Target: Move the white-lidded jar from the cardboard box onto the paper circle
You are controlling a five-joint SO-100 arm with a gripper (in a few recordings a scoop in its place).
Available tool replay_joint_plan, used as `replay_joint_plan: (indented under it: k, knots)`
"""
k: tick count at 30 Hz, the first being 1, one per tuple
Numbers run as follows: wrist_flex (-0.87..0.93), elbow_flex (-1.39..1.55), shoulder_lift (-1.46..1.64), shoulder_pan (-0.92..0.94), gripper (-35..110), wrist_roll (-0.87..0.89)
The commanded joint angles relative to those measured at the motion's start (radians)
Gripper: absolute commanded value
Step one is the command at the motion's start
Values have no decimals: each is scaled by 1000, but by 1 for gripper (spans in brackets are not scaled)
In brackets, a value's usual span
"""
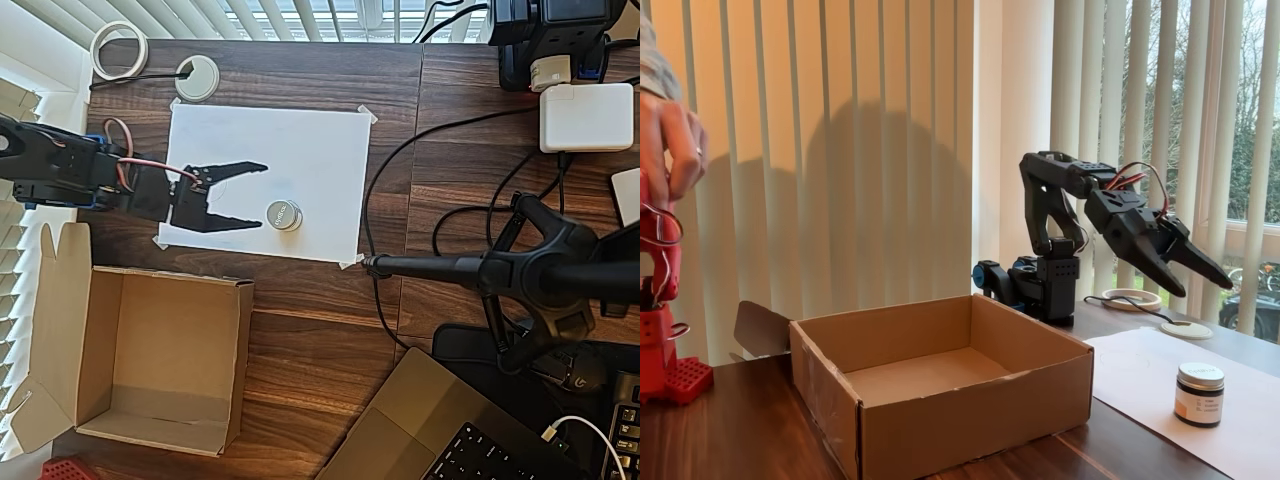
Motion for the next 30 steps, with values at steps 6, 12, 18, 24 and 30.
replay_joint_plan:
  k: [6,12,18,24,30]
  knots:
    - [0,371,522,-95,30,247]
    - [110,535,727,-163,16,279]
    - [347,577,838,-218,15,388]
    - [353,624,911,-216,18,650]
    - [388,620,950,-258,2,1092]
